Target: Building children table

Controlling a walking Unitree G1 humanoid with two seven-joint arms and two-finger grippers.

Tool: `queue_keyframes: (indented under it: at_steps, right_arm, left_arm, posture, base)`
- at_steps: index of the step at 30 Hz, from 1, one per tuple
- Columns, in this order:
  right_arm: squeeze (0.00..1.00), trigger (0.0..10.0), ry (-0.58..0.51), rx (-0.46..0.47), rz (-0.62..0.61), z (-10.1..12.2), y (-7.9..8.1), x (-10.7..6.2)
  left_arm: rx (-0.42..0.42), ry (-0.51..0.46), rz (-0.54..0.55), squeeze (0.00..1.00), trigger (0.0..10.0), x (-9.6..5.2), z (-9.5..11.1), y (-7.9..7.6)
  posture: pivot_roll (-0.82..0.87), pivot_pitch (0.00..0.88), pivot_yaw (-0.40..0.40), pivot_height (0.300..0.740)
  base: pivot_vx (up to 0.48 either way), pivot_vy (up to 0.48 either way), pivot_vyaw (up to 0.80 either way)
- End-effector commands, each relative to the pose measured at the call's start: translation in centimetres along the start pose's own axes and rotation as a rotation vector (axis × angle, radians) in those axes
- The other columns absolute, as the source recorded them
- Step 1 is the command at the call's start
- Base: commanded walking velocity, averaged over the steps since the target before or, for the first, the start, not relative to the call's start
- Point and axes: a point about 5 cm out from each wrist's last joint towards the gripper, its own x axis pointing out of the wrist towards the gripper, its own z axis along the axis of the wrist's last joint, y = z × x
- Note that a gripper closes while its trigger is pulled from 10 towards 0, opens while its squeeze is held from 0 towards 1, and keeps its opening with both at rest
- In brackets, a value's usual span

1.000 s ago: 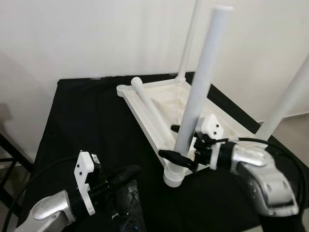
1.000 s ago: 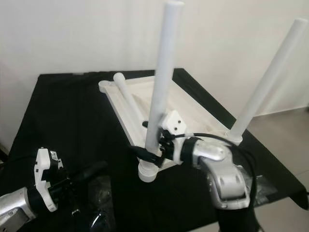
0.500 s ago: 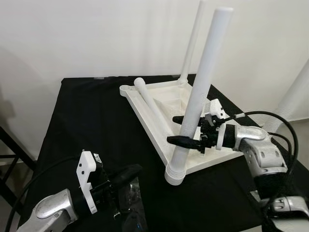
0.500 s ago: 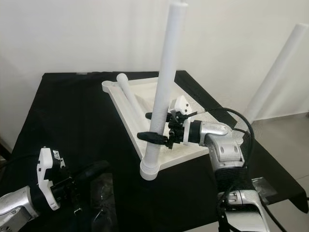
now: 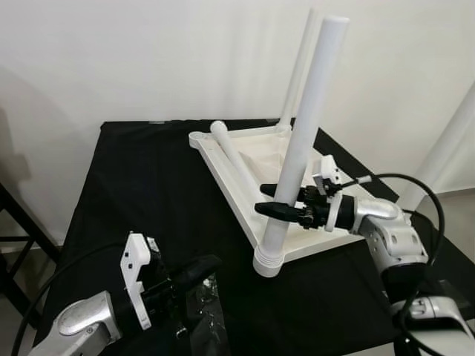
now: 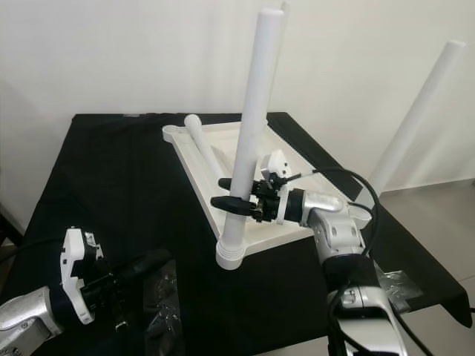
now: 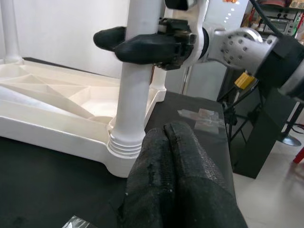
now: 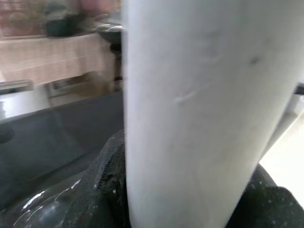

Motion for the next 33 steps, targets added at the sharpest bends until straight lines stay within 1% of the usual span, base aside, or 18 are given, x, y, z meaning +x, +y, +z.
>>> queue_keyframes:
  at_steps: [1,2,3,4,6,7,15,16,17,18,19,20,25,28,30,31,32,33]
  right_arm:
    - [0.00,0.0,0.009,0.083,-0.505,-2.1,-0.6,-0.4]
    - [0.00,0.0,0.068,0.195,-0.710,-5.1,1.6,-0.8]
    - [0.00,0.0,0.068,0.195,-0.710,-5.1,1.6,-0.8]
    - [0.00,0.0,0.107,0.181,-0.777,-6.4,4.1,-0.8]
    - [0.00,0.0,0.107,0.181,-0.777,-6.4,4.1,-0.8]
    - [0.00,0.0,0.128,0.164,-0.696,-6.7,6.6,0.2]
    - [0.00,0.0,0.146,0.151,-0.574,-6.7,7.2,1.4]
    - [0.00,10.0,0.155,0.136,-0.594,-6.6,7.4,1.4]
    - [0.00,10.0,0.155,0.136,-0.594,-6.6,7.4,1.4]
    - [0.20,10.0,0.153,0.143,-0.587,-6.4,7.4,1.4]
    - [0.20,10.0,0.153,0.143,-0.587,-6.4,7.4,1.4]
    - [1.00,10.0,0.148,0.168,-0.562,-6.4,7.6,1.5]
    - [1.00,10.0,0.054,0.232,-0.432,-4.5,7.8,2.2]
    - [1.00,10.0,-0.026,0.126,-0.162,-1.2,7.5,2.6]
    - [1.00,10.0,-0.031,0.099,-0.109,-0.6,7.4,2.6]
    - [0.76,10.0,-0.031,0.072,-0.068,-0.3,7.2,2.5]
    - [0.00,10.0,-0.015,0.015,0.006,0.1,6.6,2.2]
    - [0.00,10.0,-0.015,0.015,0.006,0.1,6.6,2.2]
  left_arm:
    - [0.004,-0.002,-0.004,0.00,10.0,0.0,0.0,0.0]
    - [0.004,-0.004,-0.003,0.00,10.0,-0.1,0.0,0.1]
    - [0.004,-0.004,-0.003,0.00,10.0,-0.1,0.0,0.1]
    - [0.005,-0.004,-0.002,0.00,10.0,-0.1,0.1,0.2]
    - [0.005,-0.004,-0.002,0.00,10.0,-0.1,0.1,0.2]
    - [0.007,-0.002,-0.001,0.00,10.0,-0.2,0.1,0.4]
    - [-0.007,-0.003,-0.023,0.00,10.0,0.1,0.1,0.7]
    - [0.000,-0.017,0.001,0.00,10.0,0.1,0.1,0.8]
    - [0.000,-0.017,0.001,0.00,10.0,0.1,0.1,0.8]
    - [0.002,-0.020,0.006,0.00,10.0,0.1,0.2,0.8]
    - [0.002,-0.020,0.006,0.00,10.0,0.1,0.2,0.8]
    - [0.002,-0.021,0.007,0.00,10.0,0.1,0.2,0.8]
    - [-0.015,-0.021,-0.008,0.00,10.0,0.2,0.1,0.7]
    - [-0.022,-0.021,-0.016,0.00,10.0,0.3,0.1,0.8]
    - [-0.023,-0.020,-0.017,0.00,10.0,0.3,0.0,0.8]
    - [-0.023,-0.020,-0.017,0.00,10.0,0.4,0.0,0.8]
    - [-0.024,-0.020,-0.018,0.00,10.0,0.4,0.0,0.8]
    - [-0.024,-0.020,-0.018,0.00,10.0,0.4,0.0,0.8]
  posture:
    - [0.06,0.000,-0.120,0.740]
    - [0.06,0.000,-0.118,0.740]
    - [0.06,0.000,-0.118,0.740]
    - [0.06,0.000,-0.107,0.740]
    - [0.06,0.000,-0.107,0.740]
    - [0.03,0.000,-0.082,0.740]
    - [0.04,0.000,-0.096,0.740]
    - [0.05,0.000,-0.100,0.740]
    - [0.05,0.000,-0.100,0.740]
    - [0.05,0.000,-0.103,0.740]
    - [0.05,0.000,-0.103,0.740]
    - [0.05,0.000,-0.103,0.740]
    - [0.04,0.000,-0.098,0.740]
    - [0.05,0.000,-0.093,0.740]
    - [0.05,0.000,-0.093,0.740]
    - [0.05,0.000,-0.094,0.740]
    - [0.06,0.000,-0.097,0.740]
    - [0.06,0.000,-0.097,0.740]
  base:
    - [0.000,0.000,0.00]
    - [0.000,0.000,0.00]
    - [0.000,0.000,0.00]
    - [0.000,0.000,0.00]
    - [0.000,0.000,0.00]
    - [0.000,0.000,0.00]
    - [0.000,0.000,0.00]
    - [0.000,0.000,0.00]
    - [0.000,0.000,0.00]
    - [0.000,0.000,0.00]
    - [0.000,0.000,0.00]
    - [0.000,0.000,0.00]
    - [0.000,0.000,0.00]
    - [0.000,0.000,0.00]
    - [0.000,0.000,0.00]
    - [0.000,0.000,0.00]
    - [0.000,0.000,0.00]
    - [0.000,0.000,0.00]
